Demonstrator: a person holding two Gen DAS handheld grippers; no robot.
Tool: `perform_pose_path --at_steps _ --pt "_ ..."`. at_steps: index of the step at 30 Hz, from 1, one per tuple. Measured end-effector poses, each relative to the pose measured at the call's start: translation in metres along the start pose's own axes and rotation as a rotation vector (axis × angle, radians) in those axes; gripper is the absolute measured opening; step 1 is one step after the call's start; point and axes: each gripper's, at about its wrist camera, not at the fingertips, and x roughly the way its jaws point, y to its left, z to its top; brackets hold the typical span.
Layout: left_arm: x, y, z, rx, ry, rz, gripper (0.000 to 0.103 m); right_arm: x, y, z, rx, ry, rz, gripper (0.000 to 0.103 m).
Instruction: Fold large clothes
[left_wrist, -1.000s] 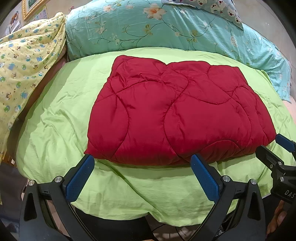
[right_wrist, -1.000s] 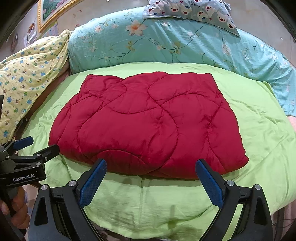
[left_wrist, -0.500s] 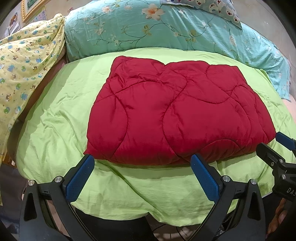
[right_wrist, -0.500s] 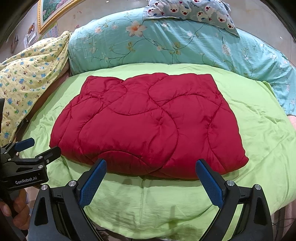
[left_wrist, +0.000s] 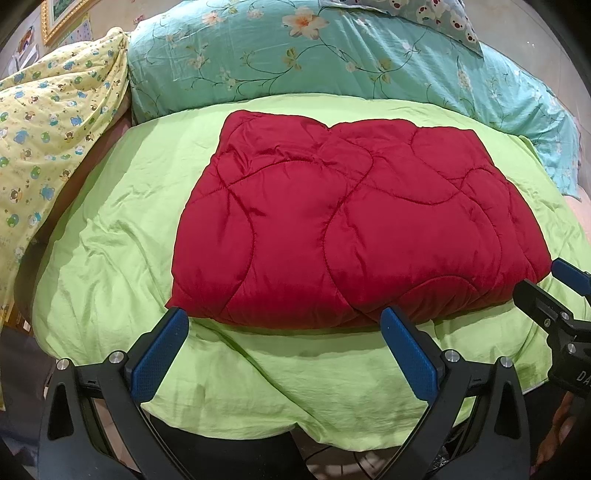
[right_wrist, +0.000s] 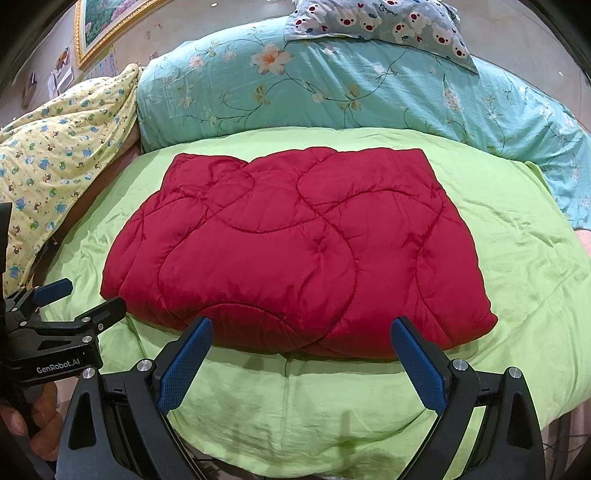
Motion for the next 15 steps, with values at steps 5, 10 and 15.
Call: perform_pose_path --at_steps 5,10,15 --pt "0.0022 0.0002 -0.0001 0.002 0.001 -0.001 0.103 0.0006 0.0005 0.0007 0.002 -0.001 0.000 0.098" --pt "0.0043 0.0000 0.0000 0.008 -0.001 0.001 0.103 0.0009 0.0003 0.0004 0.003 0.000 0.001 0.098" --pt "0.0080 -0.0005 0.0003 0.006 0.007 0.000 0.103 0.0020 0.0001 0.0017 0.006 0.003 0.001 0.098"
